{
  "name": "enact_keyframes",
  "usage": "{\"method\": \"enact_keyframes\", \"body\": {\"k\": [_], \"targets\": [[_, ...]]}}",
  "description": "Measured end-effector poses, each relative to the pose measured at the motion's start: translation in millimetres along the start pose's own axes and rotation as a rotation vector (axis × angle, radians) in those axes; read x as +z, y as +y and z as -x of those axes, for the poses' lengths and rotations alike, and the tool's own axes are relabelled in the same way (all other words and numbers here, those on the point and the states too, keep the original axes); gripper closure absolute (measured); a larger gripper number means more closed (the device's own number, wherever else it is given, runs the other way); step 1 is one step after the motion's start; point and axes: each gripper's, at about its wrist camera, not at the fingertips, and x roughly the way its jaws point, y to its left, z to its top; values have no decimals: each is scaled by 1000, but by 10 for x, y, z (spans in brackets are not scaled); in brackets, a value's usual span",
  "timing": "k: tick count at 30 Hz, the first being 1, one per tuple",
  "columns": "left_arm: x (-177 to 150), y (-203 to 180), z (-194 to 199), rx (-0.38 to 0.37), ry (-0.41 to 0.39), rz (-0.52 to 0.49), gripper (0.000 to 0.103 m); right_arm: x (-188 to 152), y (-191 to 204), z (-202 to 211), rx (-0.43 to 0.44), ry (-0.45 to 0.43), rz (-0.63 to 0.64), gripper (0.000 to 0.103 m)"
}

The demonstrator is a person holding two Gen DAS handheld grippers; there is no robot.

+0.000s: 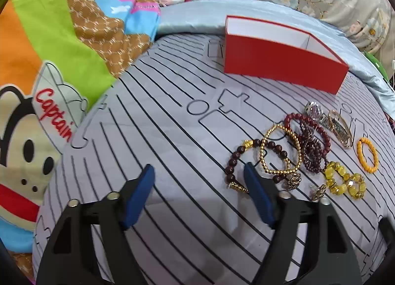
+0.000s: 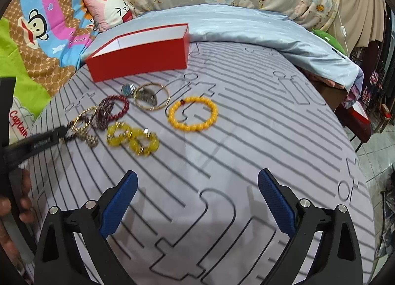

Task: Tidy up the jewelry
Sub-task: 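Grasp the orange bead bracelet with the right tool while the left tool grasps the dark bead bracelet, then carry both bracelets into the red box and open both tools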

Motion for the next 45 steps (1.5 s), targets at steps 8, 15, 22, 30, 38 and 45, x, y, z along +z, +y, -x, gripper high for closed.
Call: {"method": "enact_keyframes", "body": {"k": [8,15,22,30,38,45], "targets": [[13,-43,-43,-38,-14,-16,67,365,-110,-259,16,22,-18,38],[-18,40,-11,-102,-21,24,93,513,-167,-548,14,56,-28,63],[-57,58,37,-115,-23,33,95,578,-157,-723,-13,67,-9,80],[-142,142,303,-128,-37,59,95,587,-148,-602,23,49,-16,96],[-51,199,769,-152,-102,54,95,685,-209,-11,73,-46,-32,96],[248,135,1187,-211,-174,16,95,891,-221,373,132,-95,-16,96]]}}
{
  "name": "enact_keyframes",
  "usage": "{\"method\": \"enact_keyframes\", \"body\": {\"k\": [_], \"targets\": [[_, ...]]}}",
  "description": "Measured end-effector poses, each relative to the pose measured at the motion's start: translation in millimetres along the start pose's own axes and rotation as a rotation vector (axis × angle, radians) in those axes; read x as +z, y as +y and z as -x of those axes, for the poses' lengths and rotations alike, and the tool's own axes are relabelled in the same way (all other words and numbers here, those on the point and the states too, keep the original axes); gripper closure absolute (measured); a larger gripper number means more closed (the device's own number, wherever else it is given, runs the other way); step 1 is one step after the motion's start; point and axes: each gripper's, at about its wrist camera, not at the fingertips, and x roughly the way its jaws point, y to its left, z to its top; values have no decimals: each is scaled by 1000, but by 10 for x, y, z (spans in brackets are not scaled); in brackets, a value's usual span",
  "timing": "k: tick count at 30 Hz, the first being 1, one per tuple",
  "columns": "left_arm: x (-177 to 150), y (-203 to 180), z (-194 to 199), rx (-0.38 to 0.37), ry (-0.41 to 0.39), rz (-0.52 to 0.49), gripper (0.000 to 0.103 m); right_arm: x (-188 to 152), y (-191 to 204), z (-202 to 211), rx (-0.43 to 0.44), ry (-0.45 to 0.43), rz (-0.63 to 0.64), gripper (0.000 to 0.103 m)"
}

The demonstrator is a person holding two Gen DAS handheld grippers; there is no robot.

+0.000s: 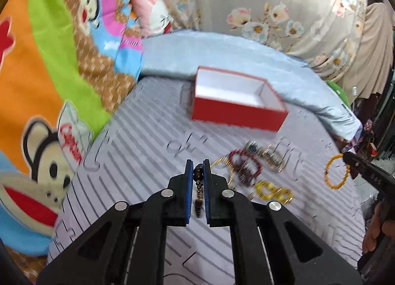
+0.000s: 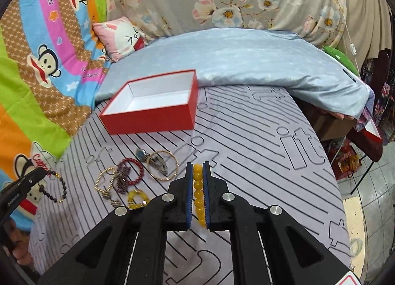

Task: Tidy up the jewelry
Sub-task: 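Carry both bracelets into the red box and open both tools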

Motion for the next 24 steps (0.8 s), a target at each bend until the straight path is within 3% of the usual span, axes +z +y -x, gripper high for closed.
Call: {"method": "enact_keyframes", "body": {"k": [5,10,16,24], "targets": [[427,-219,6,-20,-60,-64,95,347,133,-70,66,-8,30,96],[911,-371,-268,-17,-106,-108,95,808,307,-299,117,-20,61,96],[1416,-442,-953,-18,-102,-113,95,1384,490,-878,165,-18,67,96],[1706,-458,-1911,21,-37,-119,95,1699,612,-1753,153,31,78,96]]}}
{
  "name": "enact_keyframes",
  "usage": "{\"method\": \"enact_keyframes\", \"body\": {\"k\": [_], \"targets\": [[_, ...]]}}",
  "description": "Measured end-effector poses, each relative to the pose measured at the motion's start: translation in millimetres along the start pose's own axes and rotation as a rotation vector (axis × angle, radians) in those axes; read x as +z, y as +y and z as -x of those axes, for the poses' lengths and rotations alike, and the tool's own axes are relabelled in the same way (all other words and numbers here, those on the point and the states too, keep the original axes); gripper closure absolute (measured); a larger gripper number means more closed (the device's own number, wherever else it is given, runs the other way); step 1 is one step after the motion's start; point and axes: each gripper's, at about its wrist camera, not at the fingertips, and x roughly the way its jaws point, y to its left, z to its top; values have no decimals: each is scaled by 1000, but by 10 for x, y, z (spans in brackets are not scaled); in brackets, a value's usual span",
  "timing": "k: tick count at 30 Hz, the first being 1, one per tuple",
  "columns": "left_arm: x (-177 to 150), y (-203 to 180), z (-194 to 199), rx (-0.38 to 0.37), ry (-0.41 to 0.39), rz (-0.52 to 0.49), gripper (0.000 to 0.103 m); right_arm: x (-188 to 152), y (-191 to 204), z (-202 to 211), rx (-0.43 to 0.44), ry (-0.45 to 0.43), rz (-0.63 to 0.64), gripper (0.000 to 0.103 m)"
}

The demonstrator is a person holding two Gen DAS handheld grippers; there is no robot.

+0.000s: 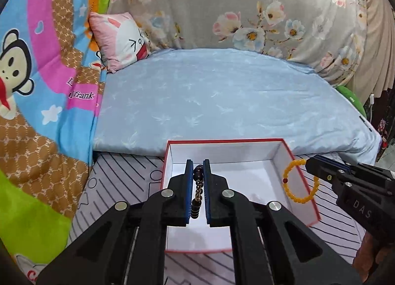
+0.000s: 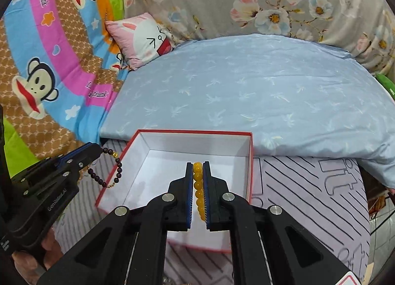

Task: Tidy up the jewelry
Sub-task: 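Carry both bracelets into the red box and open both tools, then withdraw both tools from the box back toward the jewelry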

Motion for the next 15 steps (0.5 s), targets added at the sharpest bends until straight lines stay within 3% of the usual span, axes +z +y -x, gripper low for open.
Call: {"method": "enact_keyframes", "body": {"k": [8,10,12,13,14,15], "targets": [[75,-52,-525,40,42,-17,95,67,-74,-538,-27,54,7,95],[81,-63,-569,40,38,-14,92,82,-104,-591,-42,48,-1,88],[80,-82,-577,73,25,-13,71,100,-132,-562,-53,27,-10,69],[74,-82,-559,87,16,-2,52,102,-142,-520,-61,11,-16,64],[78,-77,-537,90,4,7,44,109,-148,-485,-64,2,-20,57],[83,-75,-505,94,-4,12,43,110,-153,-418,-63,-12,-22,56]]}}
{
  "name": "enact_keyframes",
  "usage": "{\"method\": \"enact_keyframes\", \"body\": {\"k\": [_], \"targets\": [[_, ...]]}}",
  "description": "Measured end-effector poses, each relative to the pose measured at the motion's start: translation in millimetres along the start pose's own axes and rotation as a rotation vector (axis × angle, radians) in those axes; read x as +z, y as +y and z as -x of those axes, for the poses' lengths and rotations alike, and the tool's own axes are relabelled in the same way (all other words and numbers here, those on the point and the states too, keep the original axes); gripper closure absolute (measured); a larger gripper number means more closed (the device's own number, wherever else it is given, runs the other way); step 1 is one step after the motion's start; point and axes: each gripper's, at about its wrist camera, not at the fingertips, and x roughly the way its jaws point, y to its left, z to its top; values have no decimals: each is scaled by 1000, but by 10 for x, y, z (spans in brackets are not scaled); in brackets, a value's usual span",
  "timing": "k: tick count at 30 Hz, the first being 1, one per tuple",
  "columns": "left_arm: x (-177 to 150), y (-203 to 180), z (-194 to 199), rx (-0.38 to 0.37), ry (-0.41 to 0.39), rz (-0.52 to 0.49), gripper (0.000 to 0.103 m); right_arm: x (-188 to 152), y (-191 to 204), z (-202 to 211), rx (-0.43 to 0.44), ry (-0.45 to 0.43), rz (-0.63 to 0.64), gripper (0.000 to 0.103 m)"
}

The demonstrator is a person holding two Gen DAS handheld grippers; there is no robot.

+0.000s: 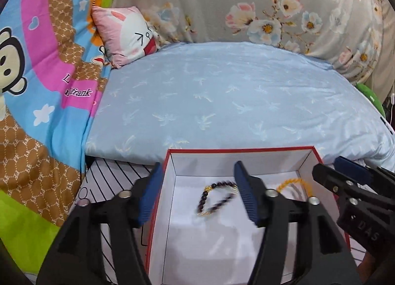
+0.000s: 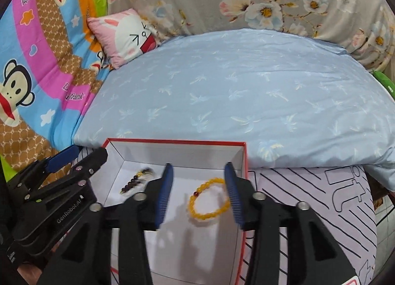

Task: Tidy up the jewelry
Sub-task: 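Withdraw both tools from the box back toward the jewelry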

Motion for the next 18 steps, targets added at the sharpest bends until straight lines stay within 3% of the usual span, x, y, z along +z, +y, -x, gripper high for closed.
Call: {"method": "enact_keyframes", "body": {"k": [9,18], "targets": [[-160,55,548,-29,-18,7,39,-294,10,681,28,-66,-14,54],[-858,248,1277,-43,-3,7,36,-1208,60,1282,-2,-36,11,51]]}}
